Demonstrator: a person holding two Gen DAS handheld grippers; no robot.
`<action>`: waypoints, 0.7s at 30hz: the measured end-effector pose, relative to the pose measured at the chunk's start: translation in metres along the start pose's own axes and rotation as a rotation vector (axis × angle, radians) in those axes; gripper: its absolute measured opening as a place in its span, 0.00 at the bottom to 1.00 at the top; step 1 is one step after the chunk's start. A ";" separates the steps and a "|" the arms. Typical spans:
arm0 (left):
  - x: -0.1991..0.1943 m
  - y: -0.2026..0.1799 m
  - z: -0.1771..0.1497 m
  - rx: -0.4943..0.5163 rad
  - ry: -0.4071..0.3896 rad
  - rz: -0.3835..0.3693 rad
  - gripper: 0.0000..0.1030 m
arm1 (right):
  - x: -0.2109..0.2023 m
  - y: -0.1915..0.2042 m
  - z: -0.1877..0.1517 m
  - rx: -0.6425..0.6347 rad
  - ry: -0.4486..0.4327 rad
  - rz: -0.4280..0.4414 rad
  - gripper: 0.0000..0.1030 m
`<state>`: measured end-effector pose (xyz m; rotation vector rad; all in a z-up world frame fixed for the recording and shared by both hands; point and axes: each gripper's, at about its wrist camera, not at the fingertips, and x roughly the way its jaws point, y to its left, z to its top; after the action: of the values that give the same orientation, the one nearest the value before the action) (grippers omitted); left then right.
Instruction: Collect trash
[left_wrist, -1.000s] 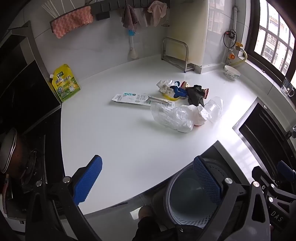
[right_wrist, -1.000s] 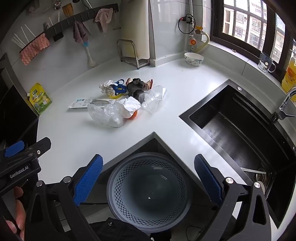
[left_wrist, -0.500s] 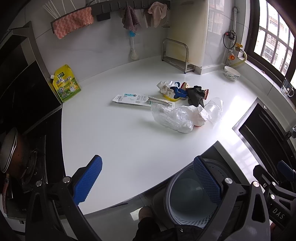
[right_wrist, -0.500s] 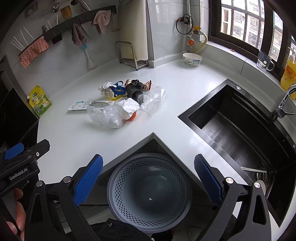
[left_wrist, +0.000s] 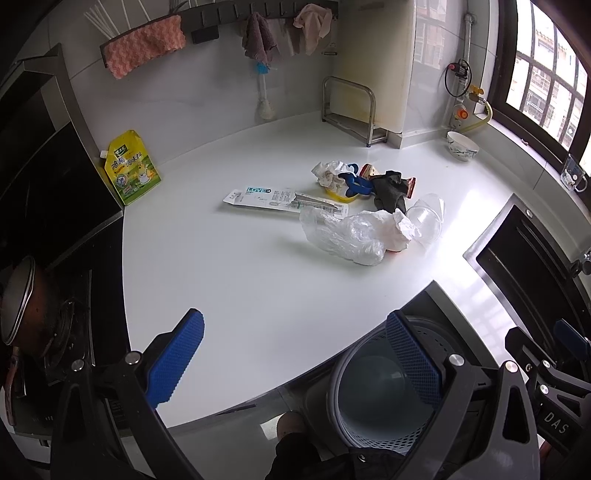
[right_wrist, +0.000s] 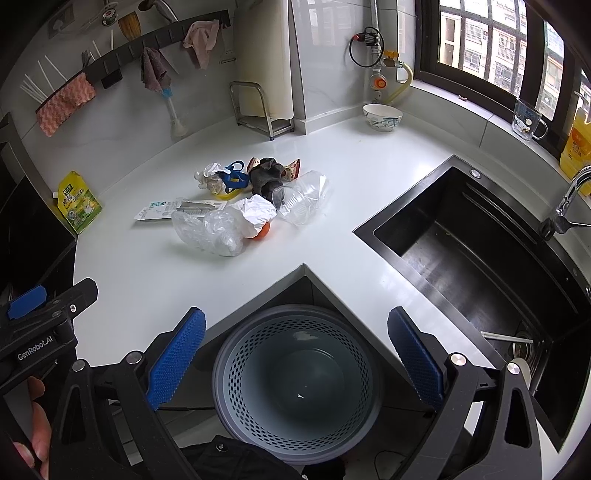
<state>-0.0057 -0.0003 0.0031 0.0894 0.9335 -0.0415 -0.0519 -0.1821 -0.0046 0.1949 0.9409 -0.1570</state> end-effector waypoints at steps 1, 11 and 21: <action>-0.001 -0.001 0.000 0.001 -0.001 0.000 0.94 | 0.000 0.000 0.000 -0.001 0.000 0.000 0.92; -0.001 -0.003 0.002 -0.004 -0.002 -0.001 0.94 | 0.001 0.000 0.002 -0.005 0.000 0.000 0.92; -0.001 -0.002 0.002 -0.003 -0.004 -0.001 0.94 | 0.000 0.001 0.001 -0.006 -0.001 -0.001 0.92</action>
<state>-0.0053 -0.0027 0.0050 0.0858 0.9299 -0.0408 -0.0510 -0.1813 -0.0044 0.1894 0.9400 -0.1550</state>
